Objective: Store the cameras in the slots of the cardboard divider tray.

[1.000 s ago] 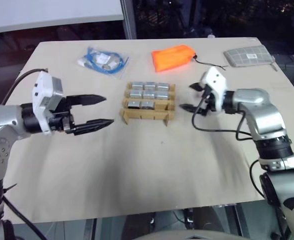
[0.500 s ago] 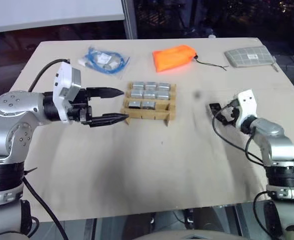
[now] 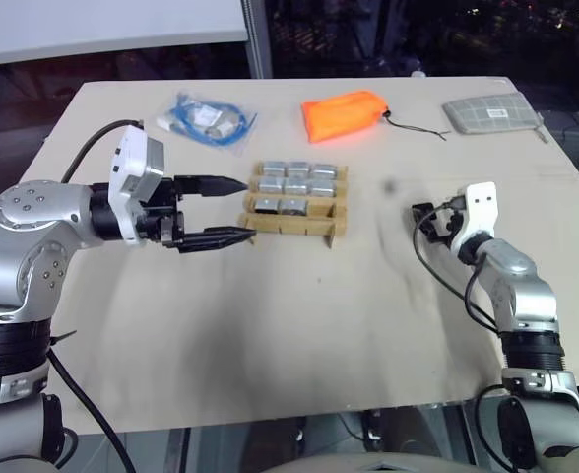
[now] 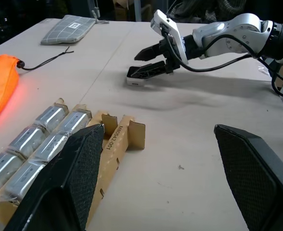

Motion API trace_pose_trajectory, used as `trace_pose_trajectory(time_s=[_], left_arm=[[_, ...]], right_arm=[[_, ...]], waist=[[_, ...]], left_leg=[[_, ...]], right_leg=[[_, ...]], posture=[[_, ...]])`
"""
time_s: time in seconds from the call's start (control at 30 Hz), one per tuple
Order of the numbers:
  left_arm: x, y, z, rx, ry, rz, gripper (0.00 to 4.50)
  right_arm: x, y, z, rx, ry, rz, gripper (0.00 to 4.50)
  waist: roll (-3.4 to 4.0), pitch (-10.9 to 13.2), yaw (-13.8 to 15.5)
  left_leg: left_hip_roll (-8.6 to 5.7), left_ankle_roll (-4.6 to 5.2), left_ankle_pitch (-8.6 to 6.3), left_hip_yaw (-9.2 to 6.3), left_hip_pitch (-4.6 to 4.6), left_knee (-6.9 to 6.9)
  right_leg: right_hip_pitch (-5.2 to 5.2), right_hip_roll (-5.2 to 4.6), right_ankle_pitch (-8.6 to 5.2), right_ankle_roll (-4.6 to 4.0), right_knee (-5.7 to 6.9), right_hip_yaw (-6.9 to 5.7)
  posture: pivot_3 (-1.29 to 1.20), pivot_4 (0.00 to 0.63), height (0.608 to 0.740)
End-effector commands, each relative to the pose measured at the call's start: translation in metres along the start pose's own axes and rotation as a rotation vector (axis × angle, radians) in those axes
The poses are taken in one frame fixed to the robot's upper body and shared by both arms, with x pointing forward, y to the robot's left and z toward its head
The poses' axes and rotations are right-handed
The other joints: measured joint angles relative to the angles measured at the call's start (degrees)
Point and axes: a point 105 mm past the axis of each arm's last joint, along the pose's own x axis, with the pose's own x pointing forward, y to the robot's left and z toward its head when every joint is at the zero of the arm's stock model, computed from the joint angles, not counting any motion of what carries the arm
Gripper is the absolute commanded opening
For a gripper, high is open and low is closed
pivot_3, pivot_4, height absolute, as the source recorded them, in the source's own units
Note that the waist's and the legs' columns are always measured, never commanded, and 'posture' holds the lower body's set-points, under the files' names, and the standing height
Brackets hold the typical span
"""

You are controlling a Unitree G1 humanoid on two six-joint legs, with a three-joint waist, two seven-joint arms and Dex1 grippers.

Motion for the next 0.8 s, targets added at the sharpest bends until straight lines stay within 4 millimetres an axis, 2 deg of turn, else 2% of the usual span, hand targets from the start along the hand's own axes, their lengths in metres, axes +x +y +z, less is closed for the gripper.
trace_pose_trajectory(time_s=[0.03, 0.23, 0.8], left_arm=[[-0.006, 0.001, 0.008, 0.045, 0.006, 0.019, 3.78], [-0.007, 0.001, 0.009, 0.044, 0.012, 0.024, 3.78], [-0.009, 0.002, 0.008, 0.04, 0.019, 0.03, 3.78]], right_arm=[[0.001, 0.001, 0.003, 0.031, -0.01, 0.001, 4.48], [0.002, 0.007, -0.005, 0.034, 0.019, 0.025, 4.48], [0.006, 0.012, -0.001, 0.015, -0.014, 0.03, 4.48]], waist=[[0.0, 0.0, 0.02], [0.01, 0.01, 0.4], [0.01, 0.01, 0.4]], left_leg=[[0.0, 0.0, 0.0, 0.0, 0.0, 0.0], [-0.01, 0.0, 0.0, 0.0, -0.04, 0.0], [-0.01, 0.0, 0.0, 0.0, -0.04, 0.0]], right_leg=[[0.0, 0.0, 0.0, 0.0, 0.0, 0.0], [-0.01, -0.01, 0.0, 0.0, -0.04, -0.01], [-0.02, 0.0, 0.0, 0.0, -0.04, 0.0]], posture=[[0.0, 0.15, 0.74], [0.0, 0.15, 0.74], [0.0, 0.15, 0.74]])
